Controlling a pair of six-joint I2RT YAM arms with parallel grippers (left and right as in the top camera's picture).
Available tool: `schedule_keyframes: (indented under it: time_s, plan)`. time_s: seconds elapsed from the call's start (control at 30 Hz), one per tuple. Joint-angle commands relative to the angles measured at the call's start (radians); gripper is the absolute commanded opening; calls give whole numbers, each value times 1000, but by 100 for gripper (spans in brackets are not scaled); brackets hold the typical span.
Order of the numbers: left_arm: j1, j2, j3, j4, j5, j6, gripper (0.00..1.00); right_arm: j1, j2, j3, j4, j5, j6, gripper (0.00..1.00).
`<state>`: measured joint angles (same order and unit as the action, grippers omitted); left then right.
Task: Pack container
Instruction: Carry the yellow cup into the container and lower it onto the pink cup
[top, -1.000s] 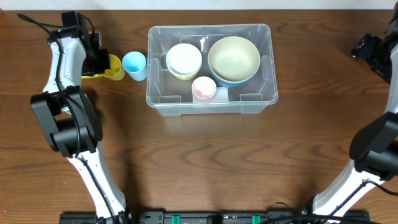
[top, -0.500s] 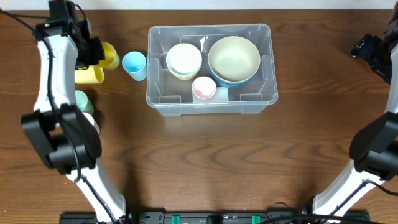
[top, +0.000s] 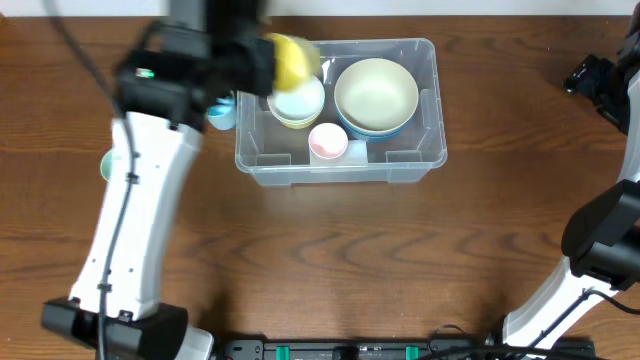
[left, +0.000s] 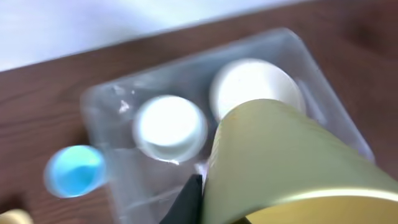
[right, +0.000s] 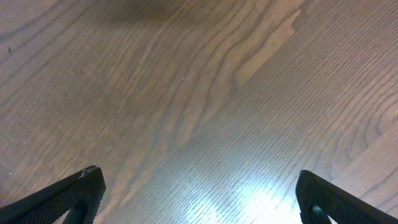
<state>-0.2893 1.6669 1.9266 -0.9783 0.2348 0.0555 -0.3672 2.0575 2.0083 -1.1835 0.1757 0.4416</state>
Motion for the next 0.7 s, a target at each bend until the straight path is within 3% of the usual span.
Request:
schedule_keyframes:
  time_s: [0.0,0.27,0.67]
  plan:
    - [-77,62,0,-46,-73,42,6,7,-15,3,1,7,18,99]
    - [-142,176,0,-167,-91,83,6,7,-15,3,1,7,18,99]
    - [-141,356,0,-165,-151,87,6,7,-15,3,1,7,18,99]
